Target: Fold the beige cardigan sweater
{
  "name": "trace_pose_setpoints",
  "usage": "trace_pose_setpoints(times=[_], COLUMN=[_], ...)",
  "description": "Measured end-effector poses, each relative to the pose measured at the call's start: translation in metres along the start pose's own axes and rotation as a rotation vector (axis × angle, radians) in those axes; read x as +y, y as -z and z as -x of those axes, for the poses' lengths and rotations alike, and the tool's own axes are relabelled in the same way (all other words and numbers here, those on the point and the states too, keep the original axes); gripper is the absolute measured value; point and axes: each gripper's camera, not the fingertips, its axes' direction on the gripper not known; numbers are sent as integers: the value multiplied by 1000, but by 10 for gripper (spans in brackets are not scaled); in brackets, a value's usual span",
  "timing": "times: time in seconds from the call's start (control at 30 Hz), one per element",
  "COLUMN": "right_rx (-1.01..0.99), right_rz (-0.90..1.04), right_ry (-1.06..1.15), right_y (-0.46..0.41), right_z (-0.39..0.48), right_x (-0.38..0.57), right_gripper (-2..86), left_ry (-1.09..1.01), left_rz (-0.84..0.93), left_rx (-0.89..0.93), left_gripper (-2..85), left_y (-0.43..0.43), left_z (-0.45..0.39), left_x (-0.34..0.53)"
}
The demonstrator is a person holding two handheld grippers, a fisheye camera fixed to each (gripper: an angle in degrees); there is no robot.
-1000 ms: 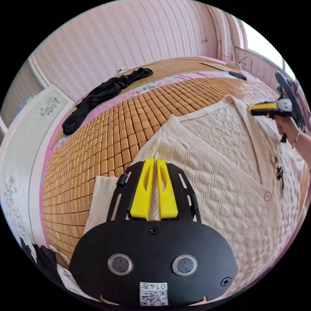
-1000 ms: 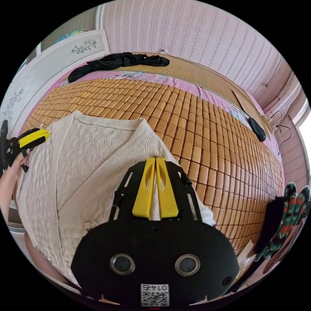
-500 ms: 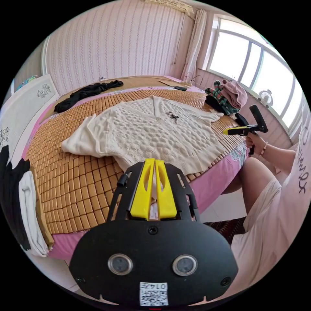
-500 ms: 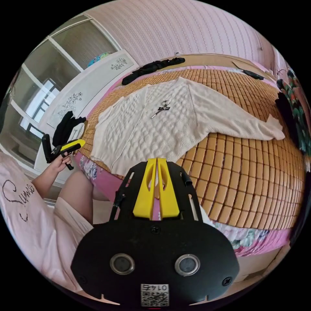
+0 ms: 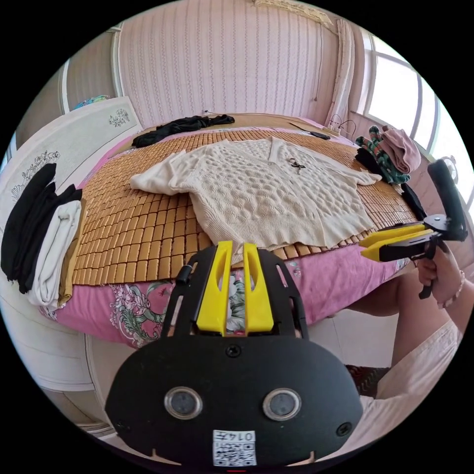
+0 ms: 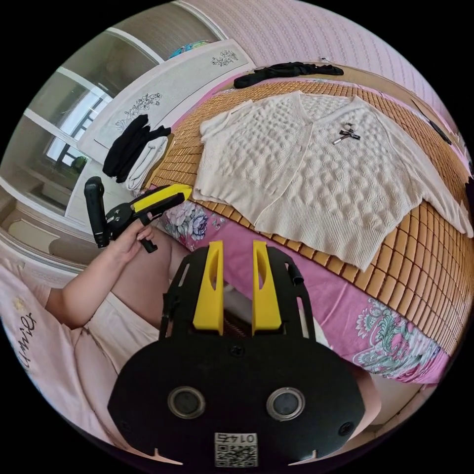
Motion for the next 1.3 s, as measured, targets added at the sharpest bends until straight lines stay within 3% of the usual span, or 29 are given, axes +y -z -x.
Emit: trace_pose_setpoints(times=[0.23, 0.4, 0.77, 0.93, 1.17, 1.3], right_rx=[47, -3, -18, 67, 80, 28], right_rz=[99, 70, -6, 190, 139, -7], right_ry=[-156, -127, -175, -219, -147, -135], right_y=[-37, -20, 43, 8, 39, 95], right_z=[-16, -9, 1, 0, 33, 36], right_x=[-49, -57, -69, -77, -82, -50], right_gripper=[91, 19, 1, 1, 4, 11], left_ry=[15, 10, 209, 153, 210, 169], left_rz=[-21, 80, 73, 113, 100, -24], left_rx=[48, -23, 127, 128, 144, 116], left_gripper=[62, 34, -10, -10, -3, 7], left_y=[-14, -37, -36, -42, -42, -18], left_z=[10, 9, 51, 42, 38, 26], left_x=[1, -4, 7, 11, 16, 20])
